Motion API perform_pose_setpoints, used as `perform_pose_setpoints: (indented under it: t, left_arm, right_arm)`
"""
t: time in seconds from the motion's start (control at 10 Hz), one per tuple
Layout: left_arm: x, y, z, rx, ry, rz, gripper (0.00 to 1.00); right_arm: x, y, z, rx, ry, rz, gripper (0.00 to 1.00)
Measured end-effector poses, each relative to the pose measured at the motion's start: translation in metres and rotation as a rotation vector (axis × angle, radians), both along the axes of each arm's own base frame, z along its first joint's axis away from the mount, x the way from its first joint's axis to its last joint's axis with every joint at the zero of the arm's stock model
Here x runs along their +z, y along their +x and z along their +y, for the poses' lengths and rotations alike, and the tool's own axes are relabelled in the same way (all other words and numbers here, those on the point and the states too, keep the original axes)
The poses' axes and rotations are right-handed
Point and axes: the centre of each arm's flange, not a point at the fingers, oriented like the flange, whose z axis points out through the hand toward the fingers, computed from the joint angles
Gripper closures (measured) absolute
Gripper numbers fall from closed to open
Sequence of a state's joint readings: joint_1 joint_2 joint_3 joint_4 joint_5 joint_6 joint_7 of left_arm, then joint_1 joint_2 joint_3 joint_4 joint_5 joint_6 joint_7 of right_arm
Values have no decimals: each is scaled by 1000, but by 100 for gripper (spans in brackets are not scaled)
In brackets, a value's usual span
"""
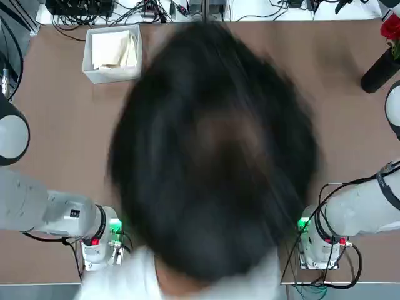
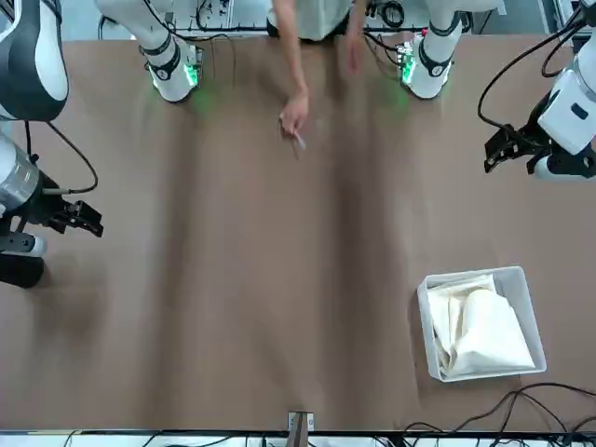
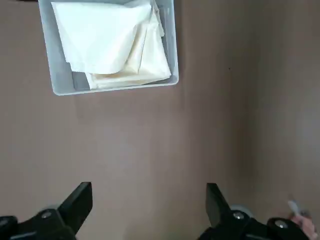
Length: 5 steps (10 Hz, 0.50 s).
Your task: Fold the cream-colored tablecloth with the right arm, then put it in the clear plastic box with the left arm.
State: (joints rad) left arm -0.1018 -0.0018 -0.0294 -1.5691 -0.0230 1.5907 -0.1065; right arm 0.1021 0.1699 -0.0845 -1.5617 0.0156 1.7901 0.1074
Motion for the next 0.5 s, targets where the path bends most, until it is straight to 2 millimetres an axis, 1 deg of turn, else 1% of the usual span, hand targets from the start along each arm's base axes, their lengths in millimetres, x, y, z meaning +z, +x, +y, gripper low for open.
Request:
perform_pose_setpoints:
  t: [0.2,0.5]
  left_arm:
    - [-2,-8,10,18,-2,-12,0]
    - [-1,-16,11,18,-2,-17,0]
  right_arm:
    - [0,0,0,1,0,0,0]
    - [0,0,0,1,0,0,0]
